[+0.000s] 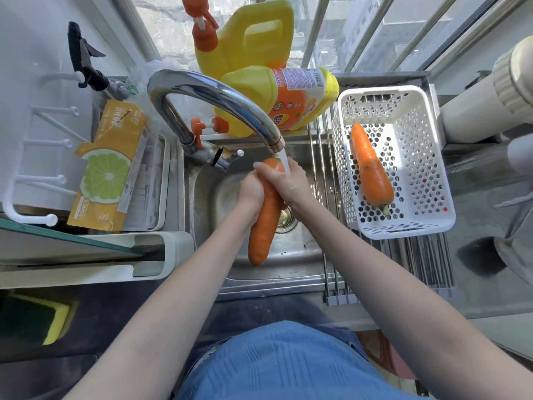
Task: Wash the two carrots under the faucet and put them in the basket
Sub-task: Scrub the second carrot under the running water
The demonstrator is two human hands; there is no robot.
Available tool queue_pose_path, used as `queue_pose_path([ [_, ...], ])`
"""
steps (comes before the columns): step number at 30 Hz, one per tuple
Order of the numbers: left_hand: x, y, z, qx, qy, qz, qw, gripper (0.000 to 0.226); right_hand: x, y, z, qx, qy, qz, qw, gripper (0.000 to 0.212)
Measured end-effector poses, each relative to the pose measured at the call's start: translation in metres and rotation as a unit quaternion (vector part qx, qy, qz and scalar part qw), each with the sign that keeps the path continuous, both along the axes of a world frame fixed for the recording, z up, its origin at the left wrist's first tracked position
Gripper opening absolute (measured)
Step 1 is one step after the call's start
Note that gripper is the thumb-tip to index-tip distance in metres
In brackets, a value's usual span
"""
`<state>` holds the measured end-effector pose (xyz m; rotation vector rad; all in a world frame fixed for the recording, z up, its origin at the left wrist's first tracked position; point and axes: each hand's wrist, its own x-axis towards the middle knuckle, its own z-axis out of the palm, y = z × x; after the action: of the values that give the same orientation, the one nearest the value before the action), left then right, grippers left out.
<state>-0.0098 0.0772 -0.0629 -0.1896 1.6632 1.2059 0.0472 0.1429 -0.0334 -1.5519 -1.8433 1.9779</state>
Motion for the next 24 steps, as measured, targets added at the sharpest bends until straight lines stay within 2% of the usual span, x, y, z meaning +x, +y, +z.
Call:
queue_pose_path([
  [2,0.004,0.0,0.002,-0.058,0.066,-0.024,0.996,0.042,0.001,-0.005,-0.006,0.022,0.019,-0.032,0.999,0.044],
  [3,0.006,-0.002,0.007,-0.043,0.054,-0.015,0.997,0.041,0.001,-0.007,-0.008,0.037,0.024,-0.043,0.998,0.041],
  [6,0.008,-0.015,0.013,0.08,-0.124,0.047,0.988,0.046,-0.001,-0.007,-0.014,0.055,0.03,-0.062,0.996,0.038],
  [7,0.007,-0.021,0.013,0.092,-0.149,0.026,0.984,0.051,-0.001,-0.006,-0.016,0.033,0.033,-0.078,0.996,0.04],
  [9,0.008,-0.033,0.022,0.07,-0.164,-0.096,0.979,0.052,-0.001,0.002,-0.021,-0.015,0.03,-0.105,0.994,0.041],
  [11,0.016,-0.037,0.025,0.051,-0.177,-0.172,0.968,0.03,-0.003,0.01,-0.023,-0.058,0.003,-0.102,0.993,0.035],
  [13,0.022,-0.038,0.023,0.041,-0.18,-0.169,0.968,0.019,-0.006,0.014,-0.022,-0.125,0.003,-0.128,0.984,0.027],
  [15,0.021,-0.042,0.018,0.059,-0.229,-0.162,0.958,0.026,-0.008,0.017,-0.018,-0.153,-0.008,-0.147,0.977,0.015],
  [17,0.018,-0.049,0.014,0.101,-0.307,-0.152,0.934,0.038,-0.005,0.022,-0.015,-0.18,-0.023,-0.123,0.976,0.011],
  [21,0.015,-0.057,0.016,0.191,-0.391,-0.117,0.893,0.047,-0.001,0.024,-0.012,-0.304,0.097,-0.119,0.94,0.02],
  [24,0.012,-0.05,0.019,0.145,-0.336,-0.129,0.922,0.043,0.001,0.023,-0.011,-0.298,0.097,-0.103,0.944,0.024],
])
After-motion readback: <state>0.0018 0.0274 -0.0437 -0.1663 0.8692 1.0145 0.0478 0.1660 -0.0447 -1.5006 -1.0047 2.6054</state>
